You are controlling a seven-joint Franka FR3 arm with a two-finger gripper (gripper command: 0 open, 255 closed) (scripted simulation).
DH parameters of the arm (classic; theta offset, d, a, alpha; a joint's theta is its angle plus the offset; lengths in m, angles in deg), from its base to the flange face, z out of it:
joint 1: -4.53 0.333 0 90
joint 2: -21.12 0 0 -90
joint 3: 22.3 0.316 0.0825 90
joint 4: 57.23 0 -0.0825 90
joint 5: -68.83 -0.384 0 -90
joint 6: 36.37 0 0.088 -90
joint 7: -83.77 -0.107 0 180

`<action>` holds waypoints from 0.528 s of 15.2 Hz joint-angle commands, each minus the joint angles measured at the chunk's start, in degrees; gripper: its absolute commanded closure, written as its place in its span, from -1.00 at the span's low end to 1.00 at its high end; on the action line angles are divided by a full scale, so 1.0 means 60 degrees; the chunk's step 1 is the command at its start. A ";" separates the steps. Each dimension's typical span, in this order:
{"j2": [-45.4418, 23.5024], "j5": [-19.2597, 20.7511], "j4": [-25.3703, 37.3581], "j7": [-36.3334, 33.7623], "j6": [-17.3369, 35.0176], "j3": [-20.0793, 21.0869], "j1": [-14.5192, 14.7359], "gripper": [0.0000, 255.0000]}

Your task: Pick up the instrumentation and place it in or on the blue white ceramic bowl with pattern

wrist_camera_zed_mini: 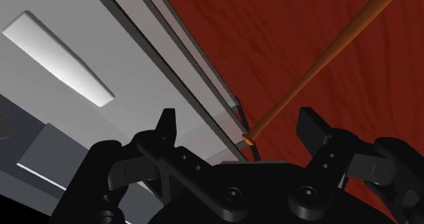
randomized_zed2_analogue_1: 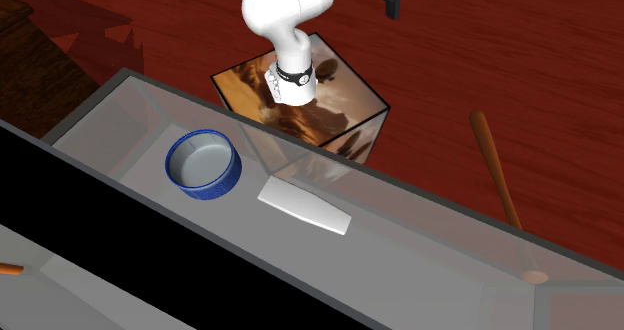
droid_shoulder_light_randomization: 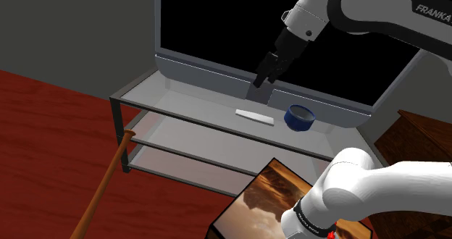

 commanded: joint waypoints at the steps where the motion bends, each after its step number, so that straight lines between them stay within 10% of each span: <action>1: 0.0000 0.0000 0.0000 0.0000 0.0000 0.0000 0.0000 -1.00; 8: -0.0440 0.0816 -0.1177 0.2224 0.1050 -0.1228 -0.0009 -1.00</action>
